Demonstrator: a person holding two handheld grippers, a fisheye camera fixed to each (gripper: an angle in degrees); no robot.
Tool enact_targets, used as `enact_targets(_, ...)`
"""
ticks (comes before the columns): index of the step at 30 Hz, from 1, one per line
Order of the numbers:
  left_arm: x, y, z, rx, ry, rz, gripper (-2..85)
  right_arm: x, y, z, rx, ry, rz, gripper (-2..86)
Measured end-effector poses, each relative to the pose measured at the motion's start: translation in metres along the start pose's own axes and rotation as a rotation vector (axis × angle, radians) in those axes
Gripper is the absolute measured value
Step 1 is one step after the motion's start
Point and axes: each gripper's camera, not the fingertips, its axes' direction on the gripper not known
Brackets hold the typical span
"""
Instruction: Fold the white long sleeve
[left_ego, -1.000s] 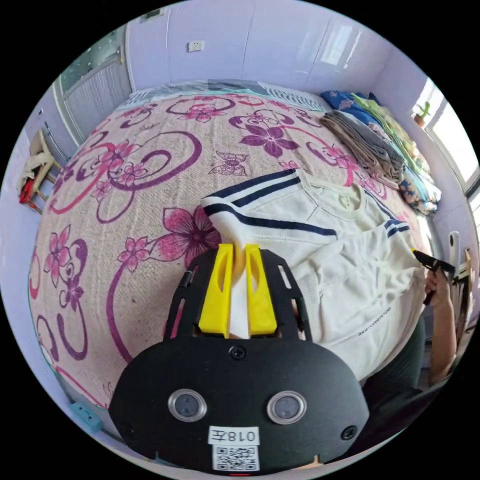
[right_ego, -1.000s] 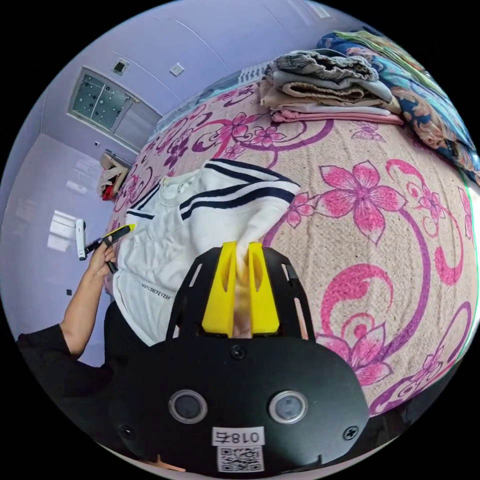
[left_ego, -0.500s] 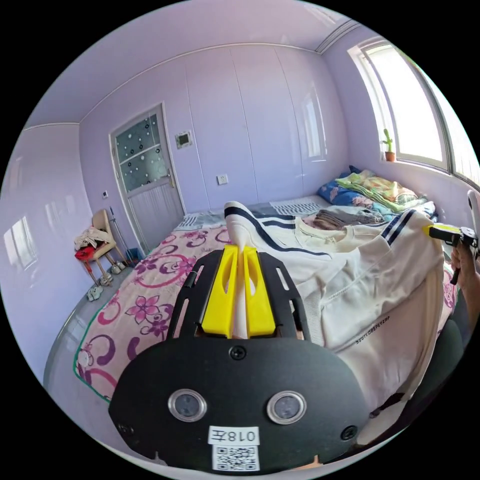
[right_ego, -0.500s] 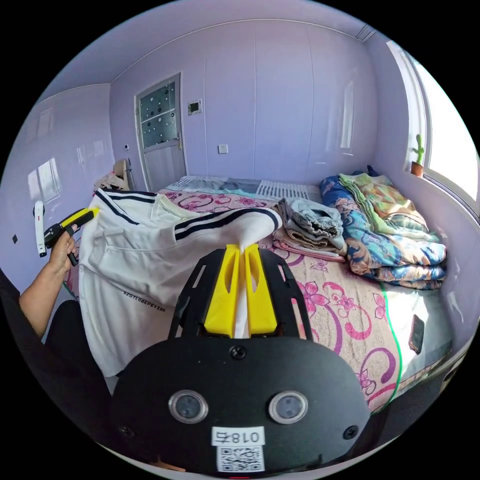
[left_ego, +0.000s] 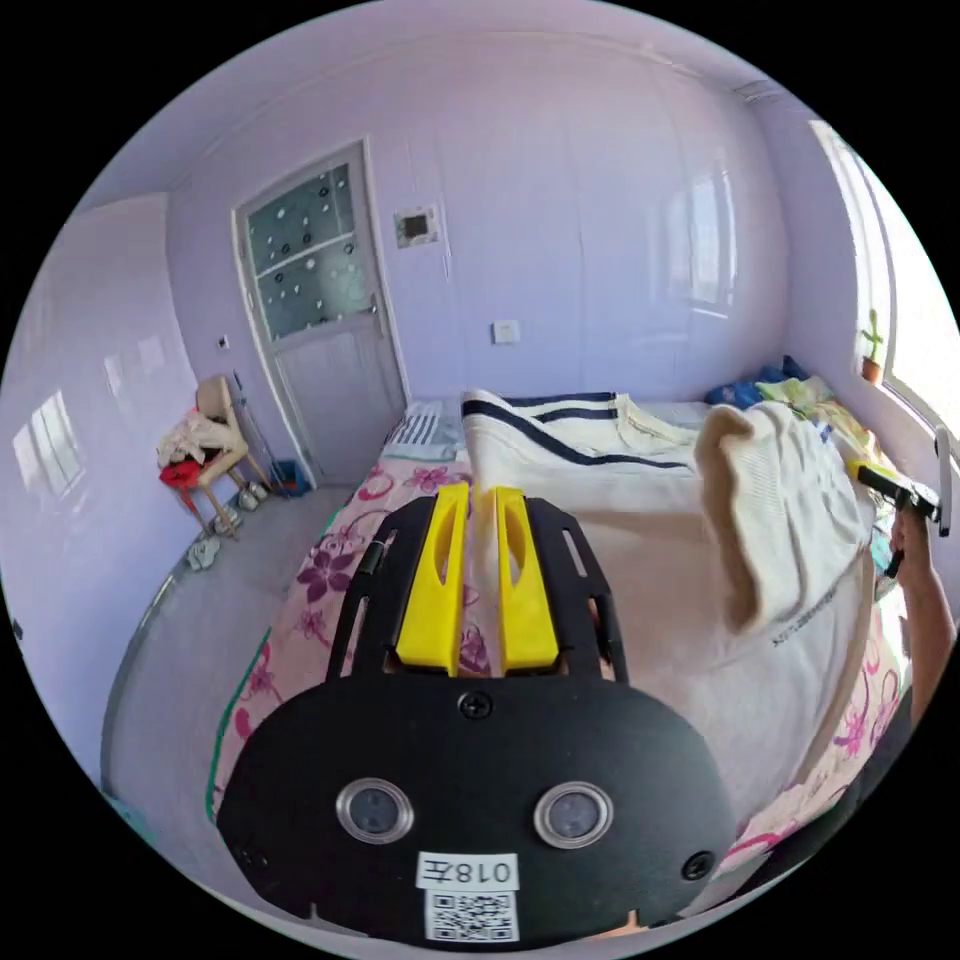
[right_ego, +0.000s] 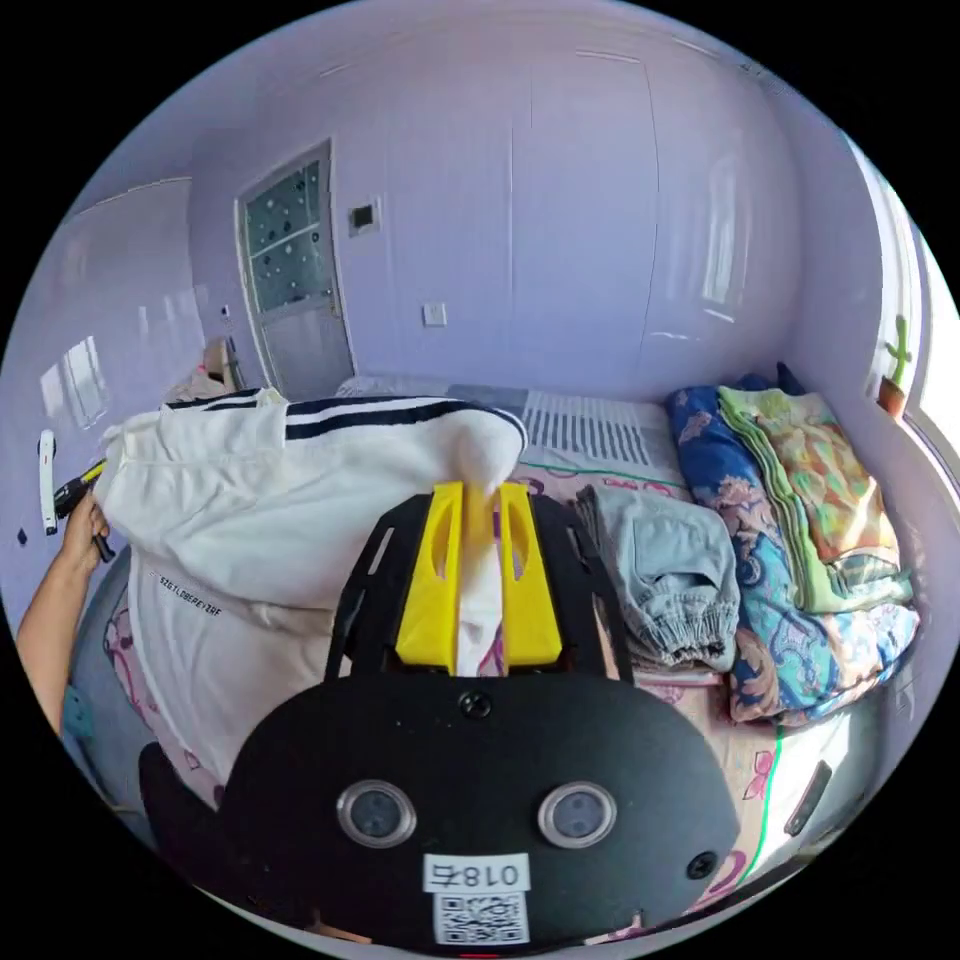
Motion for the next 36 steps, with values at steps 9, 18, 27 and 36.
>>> enact_targets(9, -0.059, 0.226, 0.008, -0.143, 0.139, -0.125, 5.3, 0.012, 0.138, 0.032, -0.301, -0.199, 0.102, 9.4)
enact_targets(18, -0.055, 0.324, 0.002, -0.256, 0.219, -0.366, 7.8, -0.028, 0.209, 0.019, -0.384, -0.235, 0.191, 14.3)
enact_targets(27, -0.03, 0.301, 0.061, -0.421, 0.171, -0.263, 11.9, -0.05, 0.174, 0.021, -0.418, -0.223, 0.119, 15.5)
enact_targets(36, -0.009, 0.28, 0.088, -0.474, 0.097, -0.077, 2.7, -0.013, 0.172, 0.024, -0.47, -0.133, 0.223, 2.5)
